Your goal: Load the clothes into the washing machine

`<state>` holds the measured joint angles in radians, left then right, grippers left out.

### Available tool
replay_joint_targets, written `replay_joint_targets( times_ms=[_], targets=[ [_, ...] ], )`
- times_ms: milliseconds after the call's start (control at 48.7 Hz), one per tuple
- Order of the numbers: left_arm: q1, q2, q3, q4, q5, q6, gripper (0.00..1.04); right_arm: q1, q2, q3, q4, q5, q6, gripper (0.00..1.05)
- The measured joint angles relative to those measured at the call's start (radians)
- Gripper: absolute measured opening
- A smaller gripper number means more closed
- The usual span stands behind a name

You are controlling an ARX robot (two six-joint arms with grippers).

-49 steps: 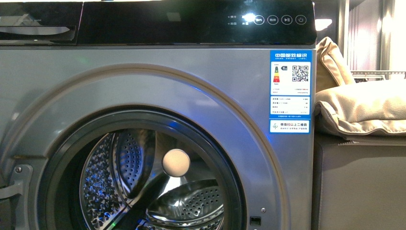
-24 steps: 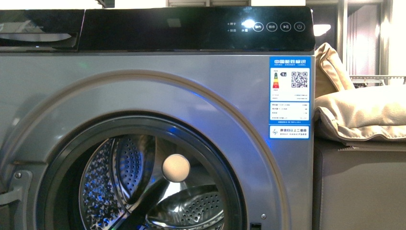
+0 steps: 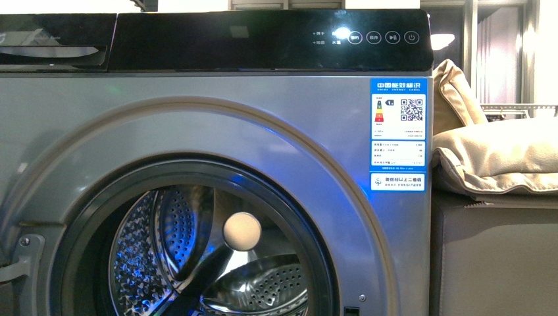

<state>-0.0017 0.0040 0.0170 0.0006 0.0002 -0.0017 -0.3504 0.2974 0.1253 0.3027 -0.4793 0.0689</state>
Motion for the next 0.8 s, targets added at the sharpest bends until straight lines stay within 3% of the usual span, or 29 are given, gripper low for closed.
replay_joint_targets(
  times_ms=[226,308,472,555,637,801],
  targets=[
    [0.000,0.000,0.000,0.000,0.000,0.000,0.98,-0.260,0.264,0.135,0.176,-0.187,0.044,0.97],
    [0.000,0.000,0.000,0.000,0.000,0.000,0.98,-0.397,0.444,0.238,0.253,-0.256,0.075,0.97],
    [0.000,0.000,0.000,0.000,0.000,0.000,0.98,-0.578,0.740,0.407,0.178,-0.320,0.079,0.97],
    [0.000,0.000,0.000,0.000,0.000,0.000,0.98,-0.610,0.869,0.473,-0.006,-0.346,-0.004,0.97],
    [0.000,0.000,0.000,0.000,0.000,0.000,0.98,-0.618,1.016,0.491,-0.176,-0.306,-0.148,0.97],
    [0.000,0.000,0.000,0.000,0.000,0.000,0.98,-0.615,1.320,0.515,-0.145,-0.165,-0.377,0.97]
  ],
)
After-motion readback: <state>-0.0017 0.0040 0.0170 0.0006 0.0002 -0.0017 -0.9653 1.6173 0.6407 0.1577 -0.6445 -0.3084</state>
